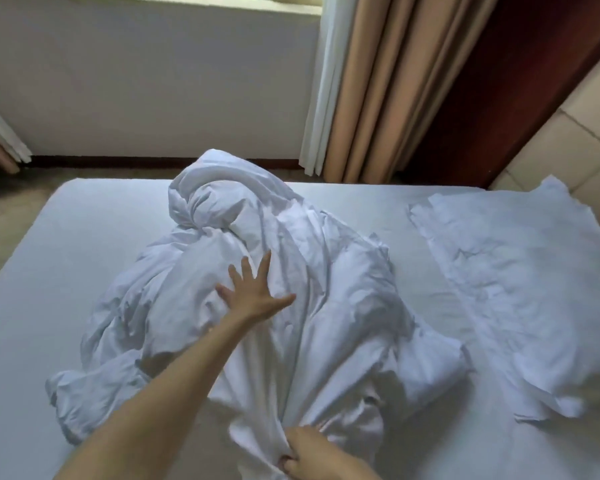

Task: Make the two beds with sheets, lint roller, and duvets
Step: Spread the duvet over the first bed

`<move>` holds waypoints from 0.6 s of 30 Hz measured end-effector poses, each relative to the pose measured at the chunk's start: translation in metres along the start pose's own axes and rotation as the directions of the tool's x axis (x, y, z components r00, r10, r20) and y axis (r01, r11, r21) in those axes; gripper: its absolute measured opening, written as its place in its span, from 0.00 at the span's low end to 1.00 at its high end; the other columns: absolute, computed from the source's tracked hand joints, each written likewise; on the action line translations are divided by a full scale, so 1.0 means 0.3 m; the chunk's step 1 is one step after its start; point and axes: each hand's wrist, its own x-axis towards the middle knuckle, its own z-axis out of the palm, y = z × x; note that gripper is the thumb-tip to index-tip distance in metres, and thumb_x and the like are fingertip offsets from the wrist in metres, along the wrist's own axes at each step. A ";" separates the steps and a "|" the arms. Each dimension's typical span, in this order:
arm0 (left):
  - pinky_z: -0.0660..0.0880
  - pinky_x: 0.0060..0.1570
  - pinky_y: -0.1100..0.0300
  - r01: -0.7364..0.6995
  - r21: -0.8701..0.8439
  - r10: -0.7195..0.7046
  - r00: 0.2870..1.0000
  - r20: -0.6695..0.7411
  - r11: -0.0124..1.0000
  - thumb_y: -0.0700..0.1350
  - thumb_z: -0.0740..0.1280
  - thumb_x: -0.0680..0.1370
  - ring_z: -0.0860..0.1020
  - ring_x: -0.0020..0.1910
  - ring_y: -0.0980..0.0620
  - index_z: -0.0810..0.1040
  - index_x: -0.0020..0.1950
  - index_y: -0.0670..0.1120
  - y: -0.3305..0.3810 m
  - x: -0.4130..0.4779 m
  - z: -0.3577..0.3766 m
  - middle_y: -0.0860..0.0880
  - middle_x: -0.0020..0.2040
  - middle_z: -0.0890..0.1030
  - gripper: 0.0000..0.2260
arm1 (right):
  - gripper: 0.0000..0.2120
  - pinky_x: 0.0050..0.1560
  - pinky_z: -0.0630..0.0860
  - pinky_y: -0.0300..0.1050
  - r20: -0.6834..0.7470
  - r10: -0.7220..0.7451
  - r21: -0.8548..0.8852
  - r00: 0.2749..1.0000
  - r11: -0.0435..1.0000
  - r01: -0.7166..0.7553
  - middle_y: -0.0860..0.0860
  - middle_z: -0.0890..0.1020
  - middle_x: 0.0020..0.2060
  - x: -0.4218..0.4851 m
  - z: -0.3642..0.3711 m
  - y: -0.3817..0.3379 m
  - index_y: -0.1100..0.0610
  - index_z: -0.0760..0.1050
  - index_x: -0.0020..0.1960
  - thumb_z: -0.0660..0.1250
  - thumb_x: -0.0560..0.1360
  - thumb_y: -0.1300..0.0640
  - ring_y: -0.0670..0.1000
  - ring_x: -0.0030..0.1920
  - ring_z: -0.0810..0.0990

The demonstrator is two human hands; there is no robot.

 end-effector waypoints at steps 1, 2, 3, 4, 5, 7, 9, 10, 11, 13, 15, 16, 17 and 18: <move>0.47 0.67 0.32 0.014 0.120 -0.023 0.997 0.074 0.993 0.65 0.67 0.70 0.48 0.76 0.39 0.40 0.77 0.58 0.018 0.033 0.021 0.43 0.77 0.55 0.46 | 0.21 0.66 0.62 0.41 0.003 -0.001 0.002 1.000 1.000 0.001 0.61 0.72 0.66 -0.010 -0.009 0.012 0.58 0.70 0.67 0.60 0.75 0.54 0.56 0.69 0.68; 0.50 0.67 0.33 0.004 0.258 -0.034 0.993 0.113 0.966 0.61 0.69 0.70 0.56 0.74 0.39 0.46 0.77 0.54 0.026 0.054 0.048 0.43 0.72 0.64 0.44 | 0.21 0.65 0.62 0.41 -0.001 -0.008 0.017 1.000 1.000 0.008 0.61 0.71 0.67 -0.018 -0.026 0.026 0.59 0.69 0.68 0.60 0.76 0.55 0.56 0.69 0.67; 0.56 0.67 0.38 -0.029 0.388 -0.017 0.993 0.115 0.921 0.56 0.69 0.72 0.65 0.70 0.41 0.56 0.75 0.49 0.028 0.064 0.072 0.44 0.67 0.71 0.37 | 0.20 0.64 0.64 0.41 -0.008 -0.023 0.034 1.000 0.999 0.023 0.59 0.73 0.65 -0.030 -0.053 0.039 0.59 0.69 0.68 0.60 0.77 0.56 0.56 0.69 0.68; 0.64 0.66 0.44 -0.081 0.482 0.034 0.994 0.106 0.872 0.53 0.69 0.73 0.72 0.65 0.43 0.66 0.70 0.46 0.021 0.072 0.098 0.45 0.62 0.76 0.27 | 0.18 0.60 0.65 0.41 -0.005 -0.038 0.057 0.999 0.998 0.038 0.56 0.76 0.59 -0.042 -0.084 0.056 0.58 0.71 0.65 0.61 0.77 0.55 0.54 0.66 0.71; 0.70 0.61 0.50 -0.115 0.537 0.064 0.991 0.113 0.836 0.50 0.68 0.75 0.76 0.61 0.45 0.74 0.64 0.45 0.010 0.072 0.120 0.46 0.59 0.79 0.19 | 0.15 0.56 0.65 0.41 -0.007 -0.048 0.082 0.999 0.995 0.048 0.51 0.78 0.51 -0.054 -0.123 0.078 0.57 0.74 0.61 0.62 0.77 0.53 0.52 0.60 0.74; 0.74 0.56 0.54 -0.148 0.584 0.064 0.985 0.163 0.798 0.45 0.65 0.77 0.78 0.59 0.46 0.78 0.59 0.43 -0.028 0.065 0.155 0.46 0.58 0.80 0.13 | 0.10 0.54 0.68 0.36 -0.057 -0.007 0.169 0.998 0.986 0.016 0.43 0.78 0.45 -0.061 -0.202 0.165 0.53 0.78 0.54 0.64 0.77 0.51 0.45 0.51 0.77; 0.74 0.57 0.55 -0.181 0.598 0.056 0.974 0.222 0.781 0.41 0.60 0.79 0.77 0.60 0.45 0.78 0.60 0.42 -0.073 0.055 0.175 0.45 0.60 0.79 0.13 | 0.05 0.57 0.73 0.37 -0.160 0.097 0.265 0.982 0.963 -0.052 0.45 0.81 0.48 -0.059 -0.287 0.276 0.47 0.78 0.51 0.65 0.77 0.52 0.43 0.50 0.79; 0.73 0.58 0.55 -0.197 0.605 0.042 0.964 0.261 0.772 0.41 0.58 0.79 0.76 0.61 0.45 0.77 0.61 0.41 -0.089 0.037 0.170 0.44 0.61 0.78 0.13 | 0.04 0.57 0.74 0.39 -0.217 0.147 0.283 0.965 0.956 -0.082 0.47 0.81 0.49 -0.056 -0.332 0.331 0.47 0.77 0.50 0.65 0.77 0.53 0.45 0.51 0.79; 0.73 0.59 0.55 -0.218 0.599 0.026 0.950 0.312 0.771 0.41 0.57 0.80 0.76 0.62 0.45 0.76 0.62 0.41 -0.113 0.023 0.176 0.43 0.62 0.77 0.14 | 0.05 0.57 0.73 0.39 -0.260 0.206 0.270 0.943 0.954 -0.134 0.49 0.81 0.50 -0.057 -0.379 0.376 0.49 0.77 0.51 0.64 0.77 0.54 0.47 0.53 0.79; 0.72 0.59 0.55 -0.249 0.547 -0.042 0.885 0.464 0.799 0.41 0.58 0.79 0.76 0.62 0.44 0.76 0.62 0.39 -0.161 -0.021 0.170 0.41 0.63 0.77 0.14 | 0.09 0.54 0.71 0.39 -0.330 0.312 0.276 0.891 0.934 -0.225 0.50 0.81 0.53 -0.048 -0.464 0.446 0.54 0.77 0.56 0.64 0.77 0.54 0.49 0.54 0.78; 0.75 0.52 0.56 -0.282 0.488 -0.118 0.760 0.639 0.826 0.37 0.58 0.75 0.80 0.54 0.47 0.77 0.60 0.38 -0.214 -0.083 0.150 0.42 0.57 0.81 0.15 | 0.13 0.52 0.71 0.39 -0.327 0.361 0.355 0.873 0.903 -0.241 0.52 0.79 0.55 -0.033 -0.531 0.473 0.57 0.75 0.61 0.63 0.78 0.55 0.49 0.53 0.77; 0.77 0.45 0.57 -0.280 0.454 -0.150 0.692 0.706 0.846 0.35 0.57 0.74 0.82 0.46 0.51 0.79 0.58 0.39 -0.238 -0.117 0.146 0.44 0.50 0.82 0.16 | 0.15 0.51 0.70 0.39 -0.311 0.369 0.380 0.876 0.893 -0.241 0.53 0.77 0.56 -0.017 -0.557 0.478 0.57 0.73 0.64 0.62 0.78 0.54 0.50 0.53 0.76; 0.77 0.42 0.59 -0.244 0.426 -0.183 0.643 0.743 0.871 0.35 0.57 0.73 0.80 0.39 0.54 0.80 0.57 0.42 -0.261 -0.148 0.157 0.48 0.45 0.81 0.17 | 0.17 0.52 0.70 0.40 -0.302 0.367 0.385 0.880 0.891 -0.240 0.54 0.75 0.59 0.008 -0.580 0.481 0.57 0.70 0.66 0.62 0.79 0.54 0.51 0.56 0.75; 0.76 0.45 0.60 -0.197 0.429 -0.221 0.630 0.744 0.881 0.36 0.57 0.72 0.77 0.39 0.56 0.80 0.55 0.45 -0.287 -0.170 0.177 0.52 0.44 0.78 0.17 | 0.19 0.54 0.70 0.41 -0.306 0.359 0.397 0.882 0.890 -0.225 0.54 0.73 0.62 0.044 -0.602 0.488 0.57 0.68 0.68 0.62 0.79 0.53 0.52 0.60 0.74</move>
